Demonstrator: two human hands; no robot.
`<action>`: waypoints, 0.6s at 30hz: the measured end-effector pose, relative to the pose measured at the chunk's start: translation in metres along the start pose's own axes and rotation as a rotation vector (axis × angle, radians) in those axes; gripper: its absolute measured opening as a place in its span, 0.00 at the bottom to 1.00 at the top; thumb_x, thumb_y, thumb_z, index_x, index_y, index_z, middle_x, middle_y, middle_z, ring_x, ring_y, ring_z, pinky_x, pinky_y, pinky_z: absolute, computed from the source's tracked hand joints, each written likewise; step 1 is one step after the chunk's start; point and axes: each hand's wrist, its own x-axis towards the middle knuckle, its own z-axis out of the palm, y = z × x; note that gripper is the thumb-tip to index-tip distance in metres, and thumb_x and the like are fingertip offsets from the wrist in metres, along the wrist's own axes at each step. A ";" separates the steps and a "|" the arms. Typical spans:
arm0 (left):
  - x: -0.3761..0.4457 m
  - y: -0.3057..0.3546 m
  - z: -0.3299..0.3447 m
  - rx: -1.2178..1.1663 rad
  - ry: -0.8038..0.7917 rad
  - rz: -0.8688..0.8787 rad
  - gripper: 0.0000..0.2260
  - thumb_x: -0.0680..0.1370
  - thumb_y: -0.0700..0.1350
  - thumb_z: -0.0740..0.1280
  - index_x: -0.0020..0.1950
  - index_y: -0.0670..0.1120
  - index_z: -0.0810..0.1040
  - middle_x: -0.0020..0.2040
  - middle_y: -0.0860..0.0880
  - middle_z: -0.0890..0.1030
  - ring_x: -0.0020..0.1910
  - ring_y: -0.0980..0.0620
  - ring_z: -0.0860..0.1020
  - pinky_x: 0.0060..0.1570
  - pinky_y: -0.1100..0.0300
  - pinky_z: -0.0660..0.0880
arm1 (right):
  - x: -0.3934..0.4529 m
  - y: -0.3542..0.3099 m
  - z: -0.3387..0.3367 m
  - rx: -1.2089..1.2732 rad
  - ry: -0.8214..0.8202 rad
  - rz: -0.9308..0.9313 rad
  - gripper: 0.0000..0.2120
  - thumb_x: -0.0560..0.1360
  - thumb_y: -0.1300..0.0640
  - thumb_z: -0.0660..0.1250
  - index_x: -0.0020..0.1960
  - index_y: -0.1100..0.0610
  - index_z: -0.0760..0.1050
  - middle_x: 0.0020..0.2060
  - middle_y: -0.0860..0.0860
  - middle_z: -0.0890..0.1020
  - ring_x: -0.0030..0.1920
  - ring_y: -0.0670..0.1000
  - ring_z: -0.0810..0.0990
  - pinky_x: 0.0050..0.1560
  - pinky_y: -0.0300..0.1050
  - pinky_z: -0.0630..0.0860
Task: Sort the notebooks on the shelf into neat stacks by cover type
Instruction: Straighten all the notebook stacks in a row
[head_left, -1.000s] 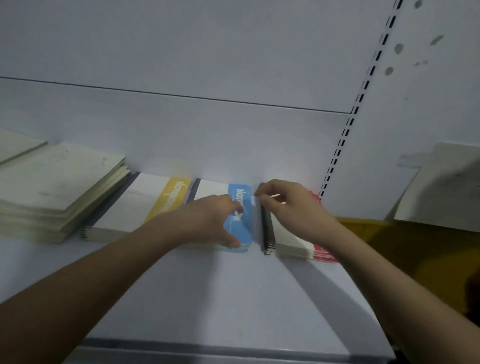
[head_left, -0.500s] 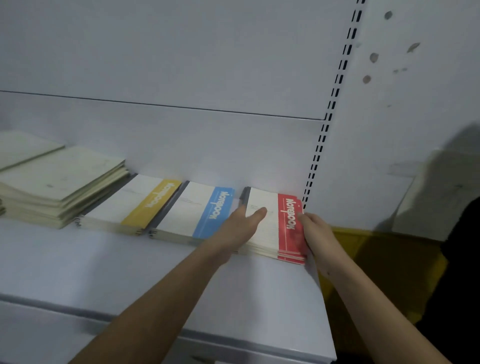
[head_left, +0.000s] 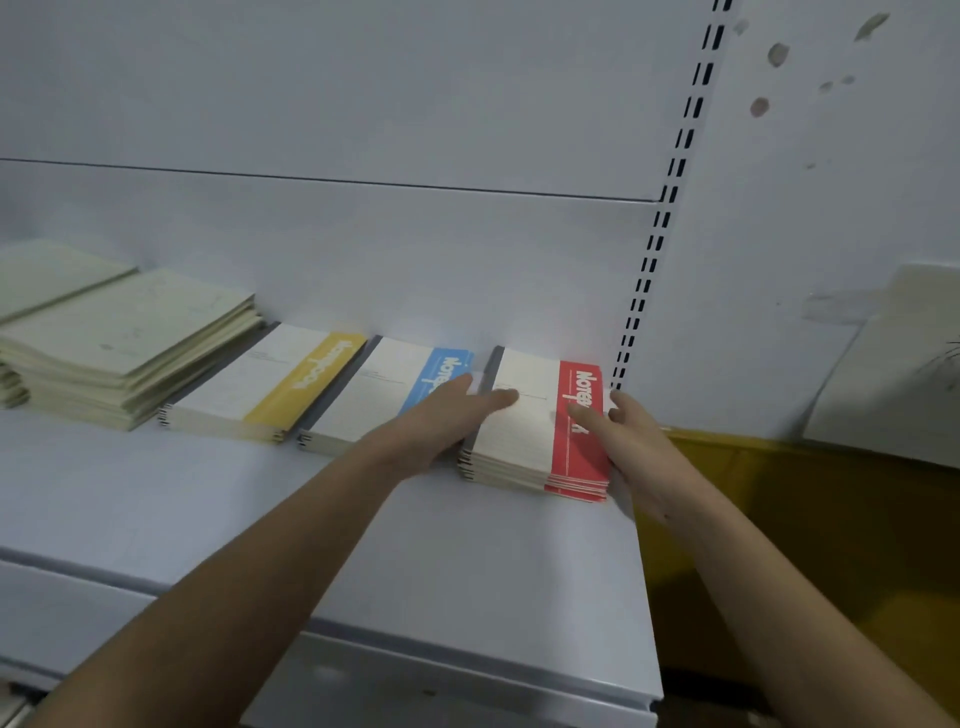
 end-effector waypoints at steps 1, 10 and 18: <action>-0.007 0.002 -0.001 0.147 -0.018 0.073 0.21 0.76 0.58 0.68 0.64 0.53 0.67 0.60 0.65 0.72 0.59 0.63 0.71 0.59 0.68 0.67 | -0.004 -0.003 -0.004 -0.097 -0.031 -0.046 0.18 0.77 0.55 0.67 0.64 0.51 0.65 0.45 0.44 0.79 0.43 0.50 0.84 0.36 0.43 0.82; -0.023 -0.002 0.009 0.904 -0.069 0.277 0.38 0.74 0.49 0.73 0.78 0.55 0.56 0.80 0.56 0.49 0.77 0.53 0.54 0.72 0.58 0.56 | -0.019 0.020 -0.024 -0.598 -0.251 -0.230 0.49 0.66 0.59 0.79 0.76 0.45 0.53 0.66 0.32 0.58 0.63 0.41 0.71 0.52 0.31 0.76; -0.014 0.001 0.011 1.045 -0.030 0.321 0.30 0.76 0.48 0.70 0.76 0.51 0.62 0.74 0.51 0.65 0.71 0.49 0.65 0.67 0.57 0.64 | -0.006 0.021 -0.032 -0.888 -0.167 -0.240 0.47 0.68 0.54 0.78 0.77 0.46 0.54 0.77 0.42 0.50 0.74 0.47 0.60 0.70 0.51 0.68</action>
